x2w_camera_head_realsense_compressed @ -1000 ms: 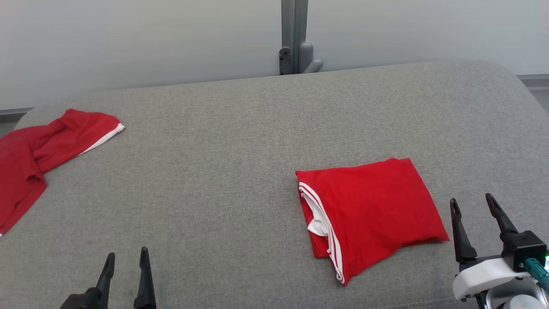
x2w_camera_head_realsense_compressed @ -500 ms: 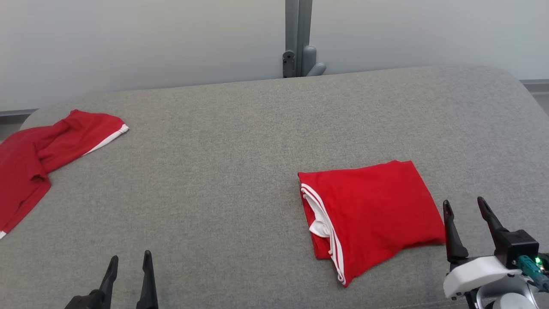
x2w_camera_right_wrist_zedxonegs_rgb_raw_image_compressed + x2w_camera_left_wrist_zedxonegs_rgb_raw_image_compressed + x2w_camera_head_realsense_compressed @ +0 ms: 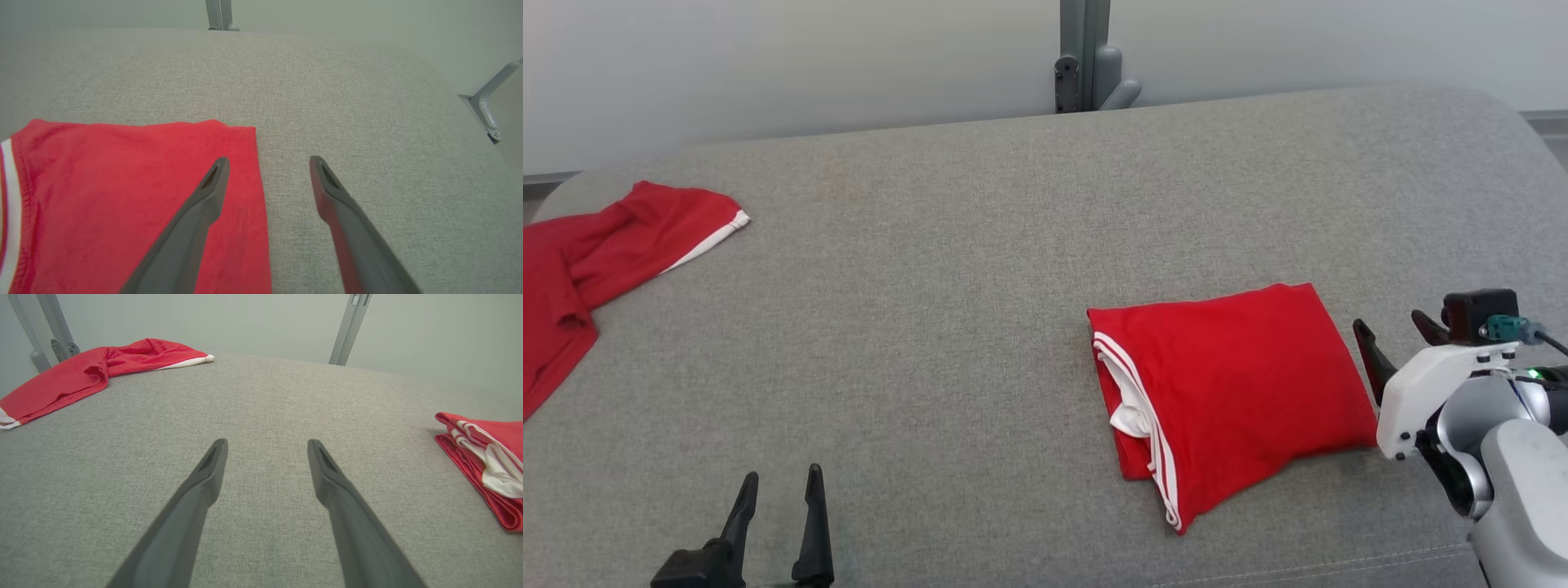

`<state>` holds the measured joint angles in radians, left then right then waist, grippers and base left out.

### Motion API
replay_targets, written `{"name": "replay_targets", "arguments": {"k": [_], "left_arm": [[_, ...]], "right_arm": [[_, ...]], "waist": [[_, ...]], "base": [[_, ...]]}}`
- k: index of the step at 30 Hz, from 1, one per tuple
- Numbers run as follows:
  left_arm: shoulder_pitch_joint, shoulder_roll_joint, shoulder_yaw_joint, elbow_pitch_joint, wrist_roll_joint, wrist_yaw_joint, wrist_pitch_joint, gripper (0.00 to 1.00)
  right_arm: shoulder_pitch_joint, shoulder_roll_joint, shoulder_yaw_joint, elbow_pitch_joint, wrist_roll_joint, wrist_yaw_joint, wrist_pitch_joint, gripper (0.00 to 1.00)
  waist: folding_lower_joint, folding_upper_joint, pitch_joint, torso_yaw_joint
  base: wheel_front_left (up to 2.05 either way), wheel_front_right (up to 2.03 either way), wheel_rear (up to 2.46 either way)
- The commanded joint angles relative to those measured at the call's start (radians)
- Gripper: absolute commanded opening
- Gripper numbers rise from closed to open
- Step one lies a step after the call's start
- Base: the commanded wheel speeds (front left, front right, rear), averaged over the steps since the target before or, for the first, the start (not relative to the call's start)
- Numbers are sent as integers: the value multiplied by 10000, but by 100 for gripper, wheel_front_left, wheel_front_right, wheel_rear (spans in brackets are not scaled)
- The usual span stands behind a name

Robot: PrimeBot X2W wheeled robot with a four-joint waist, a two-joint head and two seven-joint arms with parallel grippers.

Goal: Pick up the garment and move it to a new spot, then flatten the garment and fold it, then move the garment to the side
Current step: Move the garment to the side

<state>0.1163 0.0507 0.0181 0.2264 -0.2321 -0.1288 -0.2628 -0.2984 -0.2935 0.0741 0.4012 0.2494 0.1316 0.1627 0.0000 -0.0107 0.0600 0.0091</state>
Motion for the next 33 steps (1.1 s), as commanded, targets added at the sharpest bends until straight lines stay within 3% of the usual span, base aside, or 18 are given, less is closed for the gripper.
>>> {"name": "replay_targets", "arguments": {"k": [1, 8, 15, 16, 18, 19, 26, 33], "left_arm": [[-257, 11, -6, -53, 112, -25, -23, 100], [-767, 9, -159, -42, 185, -30, -23, 100], [-1094, 50, -128, -17, 251, -32, -23, 100], [-1112, 50, -123, -19, 246, -32, -23, 100], [-1163, 50, -124, -40, 252, -33, -23, 100], [-1193, 50, -125, -43, 259, -33, -23, 100], [-1278, 73, -88, -137, 270, -33, -21, 100], [-1612, 202, -114, -584, 419, -34, -12, 100]], "right_arm": [[-156, 25, 20, 113, 93, -16, 201, 100], [-951, 15, -128, 1204, -36, -18, 968, 100], [-1455, 409, -85, 2472, 436, -15, 1271, 100], [-1509, 465, -16, 2603, 583, -12, 1284, 62], [-1618, 516, 47, 2763, 855, -10, 1177, 7], [-1699, 502, 103, 2804, 945, -10, 1107, 0], [-2371, 88, 983, 2555, 1829, -10, 936, 0], [-3626, -578, 1098, 2672, 1615, -18, 385, 0]], "waist": [[0, 107, 330, 48], [0, 107, 1150, 289], [0, 107, 1569, 421], [0, 107, 1592, 419], [0, 107, 1645, 406], [0, 107, 1668, 399], [0, 107, 1846, -6], [0, 107, 2583, -974]], "base": [[0, 0, 0], [0, 0, 0], [0, 0, 0], [0, 0, 0], [0, 0, 0], [0, 0, 0], [0, 0, 0], [0, 0, 0]]}}
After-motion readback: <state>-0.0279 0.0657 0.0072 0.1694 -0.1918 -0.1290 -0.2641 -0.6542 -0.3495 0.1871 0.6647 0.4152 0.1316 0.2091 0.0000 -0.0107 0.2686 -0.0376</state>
